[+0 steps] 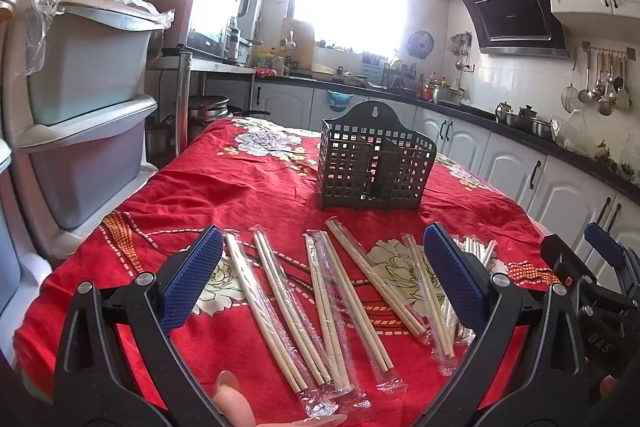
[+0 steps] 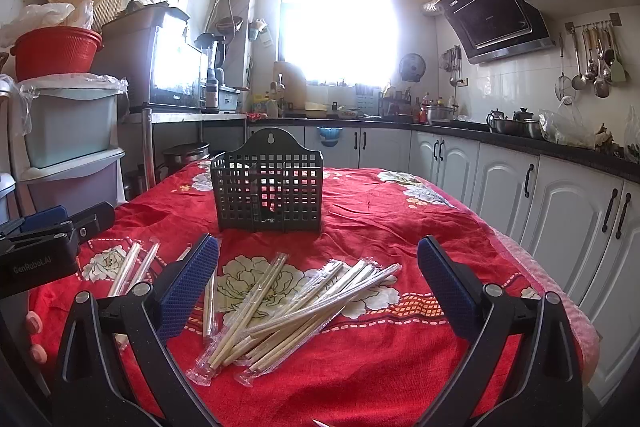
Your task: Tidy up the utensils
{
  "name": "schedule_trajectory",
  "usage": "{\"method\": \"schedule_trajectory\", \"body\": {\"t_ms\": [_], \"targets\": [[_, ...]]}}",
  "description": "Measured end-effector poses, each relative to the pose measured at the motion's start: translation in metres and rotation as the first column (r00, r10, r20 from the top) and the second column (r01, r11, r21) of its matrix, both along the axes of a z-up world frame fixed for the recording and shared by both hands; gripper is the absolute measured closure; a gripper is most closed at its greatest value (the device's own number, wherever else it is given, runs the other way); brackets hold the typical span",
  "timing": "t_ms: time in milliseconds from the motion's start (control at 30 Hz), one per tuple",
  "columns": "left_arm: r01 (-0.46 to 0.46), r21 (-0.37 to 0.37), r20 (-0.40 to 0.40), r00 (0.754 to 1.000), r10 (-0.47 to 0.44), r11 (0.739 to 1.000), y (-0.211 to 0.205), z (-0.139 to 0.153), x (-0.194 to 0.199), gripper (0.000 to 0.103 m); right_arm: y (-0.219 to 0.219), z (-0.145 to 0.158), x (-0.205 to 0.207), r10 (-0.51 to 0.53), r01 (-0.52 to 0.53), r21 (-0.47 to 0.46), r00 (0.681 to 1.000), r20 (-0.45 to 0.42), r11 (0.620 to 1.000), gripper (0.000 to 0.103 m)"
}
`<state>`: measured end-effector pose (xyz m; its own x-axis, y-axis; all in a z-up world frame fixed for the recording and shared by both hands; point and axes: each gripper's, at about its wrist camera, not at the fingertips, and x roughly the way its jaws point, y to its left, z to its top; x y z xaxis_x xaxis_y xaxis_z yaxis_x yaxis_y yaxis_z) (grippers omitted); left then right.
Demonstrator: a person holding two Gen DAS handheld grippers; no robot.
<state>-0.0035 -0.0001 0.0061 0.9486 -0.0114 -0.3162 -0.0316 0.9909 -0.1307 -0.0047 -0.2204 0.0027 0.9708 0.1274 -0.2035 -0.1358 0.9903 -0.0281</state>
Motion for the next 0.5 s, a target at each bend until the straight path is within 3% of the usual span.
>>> {"method": "schedule_trajectory", "body": {"t_ms": [500], "targets": [[-0.027,-0.026,-0.011,1.0,0.027,0.999,0.0059,-0.0011,0.0061,0.01,0.0049,0.001,0.006,0.029,-0.029,-0.015,0.999,-0.019,0.999,0.006]]}}
